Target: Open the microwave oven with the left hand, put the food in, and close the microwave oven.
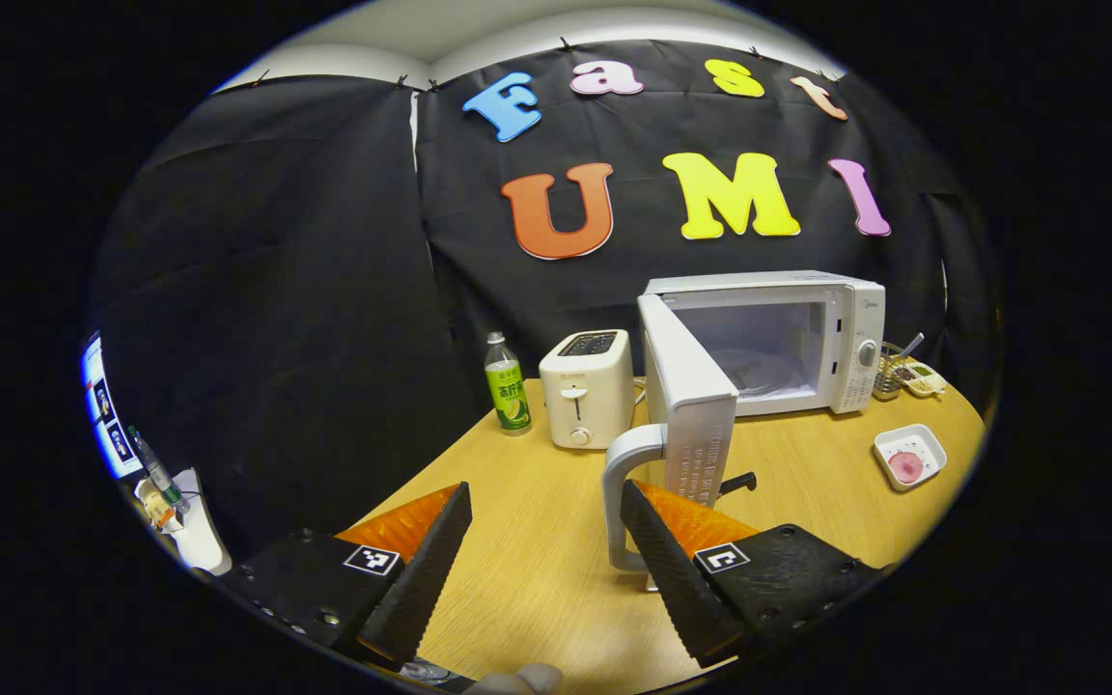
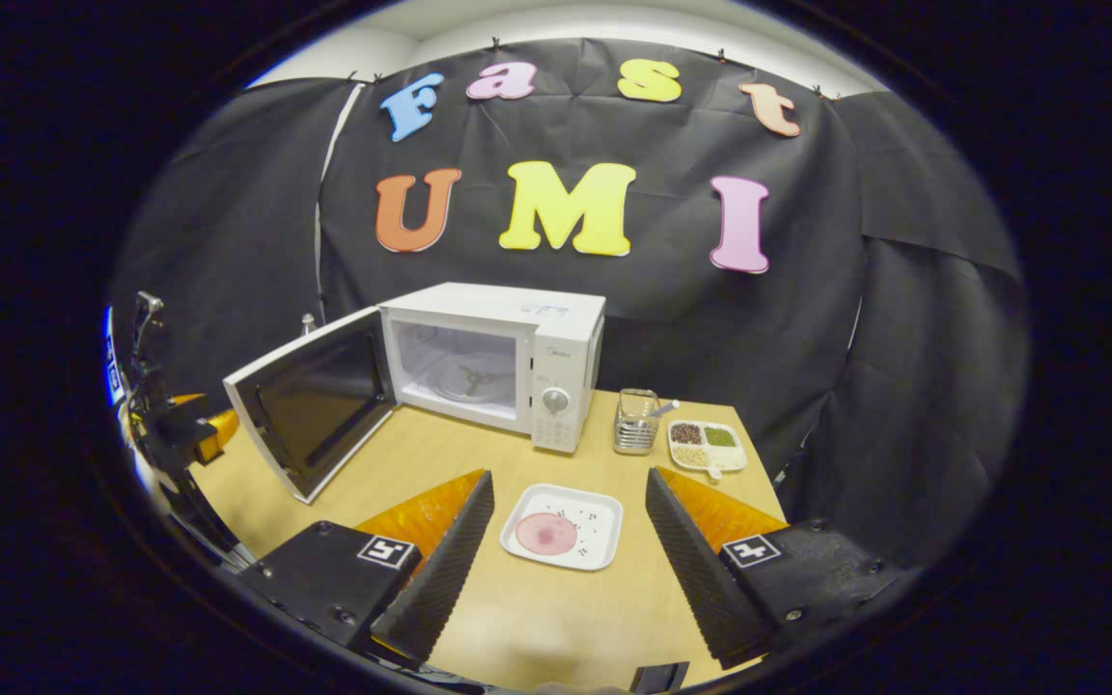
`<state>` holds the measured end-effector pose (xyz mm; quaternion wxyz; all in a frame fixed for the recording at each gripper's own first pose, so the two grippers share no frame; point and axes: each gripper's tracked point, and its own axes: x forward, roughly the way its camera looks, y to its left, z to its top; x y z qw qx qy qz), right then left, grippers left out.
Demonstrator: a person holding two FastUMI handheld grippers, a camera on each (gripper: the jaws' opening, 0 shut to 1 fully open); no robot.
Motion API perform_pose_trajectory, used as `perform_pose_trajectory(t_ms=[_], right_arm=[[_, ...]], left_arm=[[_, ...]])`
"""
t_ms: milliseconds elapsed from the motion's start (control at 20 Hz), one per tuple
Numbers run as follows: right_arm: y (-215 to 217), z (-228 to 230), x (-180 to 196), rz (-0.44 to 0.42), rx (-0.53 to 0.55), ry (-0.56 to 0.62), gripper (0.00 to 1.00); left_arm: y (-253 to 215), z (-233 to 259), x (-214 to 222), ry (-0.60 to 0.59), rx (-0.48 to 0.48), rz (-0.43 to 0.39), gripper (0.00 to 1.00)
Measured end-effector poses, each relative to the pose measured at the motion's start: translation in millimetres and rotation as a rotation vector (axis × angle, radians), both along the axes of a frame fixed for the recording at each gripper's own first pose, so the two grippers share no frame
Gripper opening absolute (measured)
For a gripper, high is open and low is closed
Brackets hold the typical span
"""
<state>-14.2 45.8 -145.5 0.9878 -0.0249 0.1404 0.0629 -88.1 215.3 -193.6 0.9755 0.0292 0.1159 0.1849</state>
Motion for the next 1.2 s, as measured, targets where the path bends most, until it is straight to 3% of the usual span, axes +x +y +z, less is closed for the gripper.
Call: perform_pose_trajectory(t_ms=[100,150,200,250,300,500,550,600,650,700,750,800,850,900,950,1050,1200], right_arm=[[-8.3,-23.7,13.4,0.001,0.001,0.048,1.0],[-11.0,-38.0,21.5,0.006,0.005,0.082,0.92],[-14.0,-53.6,30.2,0.013,0.011,0.12,0.92],[-17.8,-71.1,39.4,0.017,0.024,0.164,1.0],[-20.2,-87.1,49.2,0.027,0.044,0.203,0.99],[-30.3,-156.9,80.4,0.05,0.122,0.414,0.85],[-32.0,-168.1,86.8,0.06,0.138,0.449,0.72],[-35.1,-176.0,93.4,0.059,0.148,0.474,0.71],[-36.9,-186.8,101.0,0.067,0.156,0.498,0.78],[-37.1,-196.4,107.3,0.079,0.158,0.53,0.76],[-34.6,-205.4,110.5,0.103,0.176,0.562,0.7],[-29.4,-211.0,114.3,0.135,0.196,0.596,0.57],[-30.5,-218.2,114.4,0.14,0.194,0.631,0.52],[-32.6,-226.0,118.2,0.139,0.184,0.656,0.48],[-35.3,-226.2,119.9,0.133,0.178,0.671,0.57],[-41.8,-228.2,122.3,0.085,0.144,0.696,0.36],[-41.6,-232.0,125.4,0.051,0.147,0.744,0.24]], left_arm=[[10.1,5.2,-9.7,0.004,0.019,0.035,0.95],[11.7,8.4,-14.5,0.005,0.021,0.045,0.95],[10.3,14.1,-23.0,0.001,0.023,0.05,0.95],[5.7,20.2,-28.3,-0.004,0.026,0.052,0.95],[0.5,26.8,-34.4,-0.009,0.029,0.054,0.95],[-49.3,62.8,-43.6,-0.051,0.017,0.019,0.95],[-65.0,73.1,-42.6,-0.065,0.006,0.003,0.95],[-79.8,83.5,-39.9,-0.079,0.004,-0.008,0.95],[-93.3,93.0,-37.7,-0.088,0.005,-0.012,0.95],[-107.3,102.6,-34.7,-0.097,-0.003,-0.021,0.88],[-121.3,112.8,-31.1,-0.111,-0.013,-0.026,0.88],[-133.0,121.4,-27.5,-0.123,-0.022,-0.031,0.88],[-143.7,129.6,-24.0,-0.133,-0.027,-0.029,0.88],[-151.5,136.7,-21.9,-0.143,-0.029,-0.023,0.95],[-160.3,141.8,-19.3,-0.149,-0.034,-0.02,0.88],[-174.4,144.5,-15.5,-0.148,-0.042,-0.015,0.88],[-188.4,140.6,-12.9,-0.124,-0.031,-0.019,0.95]])
